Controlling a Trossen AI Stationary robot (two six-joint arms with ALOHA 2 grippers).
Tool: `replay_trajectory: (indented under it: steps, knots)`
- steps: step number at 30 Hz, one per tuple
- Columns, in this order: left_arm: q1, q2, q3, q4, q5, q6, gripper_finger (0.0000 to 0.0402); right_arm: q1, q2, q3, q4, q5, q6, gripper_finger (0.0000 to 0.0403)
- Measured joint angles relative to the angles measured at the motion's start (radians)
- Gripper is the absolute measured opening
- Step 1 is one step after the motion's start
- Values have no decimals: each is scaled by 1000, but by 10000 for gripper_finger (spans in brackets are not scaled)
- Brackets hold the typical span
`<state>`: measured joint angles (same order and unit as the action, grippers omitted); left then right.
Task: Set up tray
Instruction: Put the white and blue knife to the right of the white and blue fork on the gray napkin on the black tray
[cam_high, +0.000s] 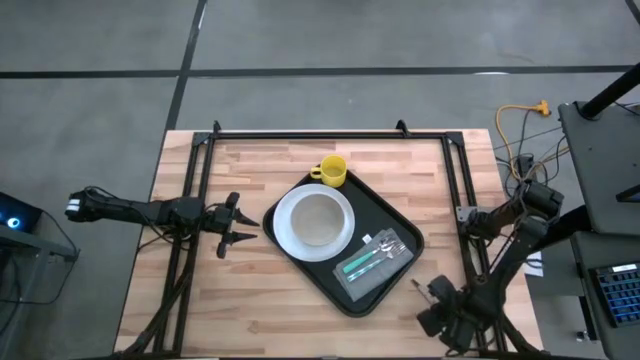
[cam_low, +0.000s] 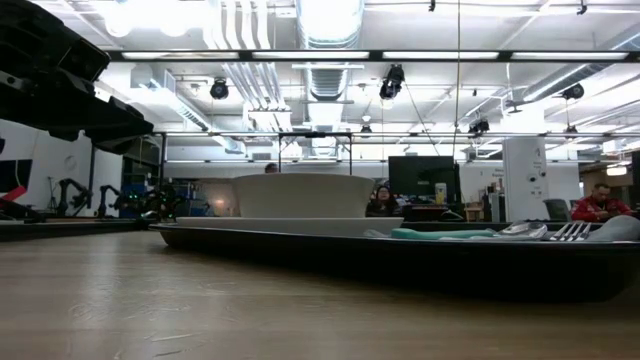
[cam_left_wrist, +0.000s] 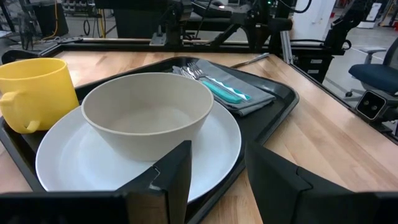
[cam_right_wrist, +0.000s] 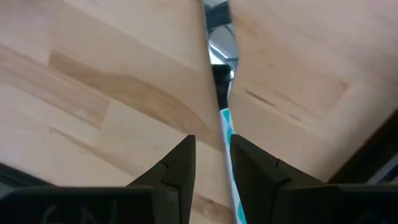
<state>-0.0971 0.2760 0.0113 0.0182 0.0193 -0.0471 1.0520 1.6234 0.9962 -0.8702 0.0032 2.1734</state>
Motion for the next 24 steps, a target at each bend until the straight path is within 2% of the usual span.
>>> replay_trajectory:
  steps: [4,13,24]
  knots:
    - [0,0,0,0,0,0,136,15,5,-2,50,-8,-11,90]
    - [0,0,0,0,0,0,136,17,51,-6,71,-120,-49,76]
    - [0,0,0,0,0,0,136,17,96,-16,118,-126,-102,74]
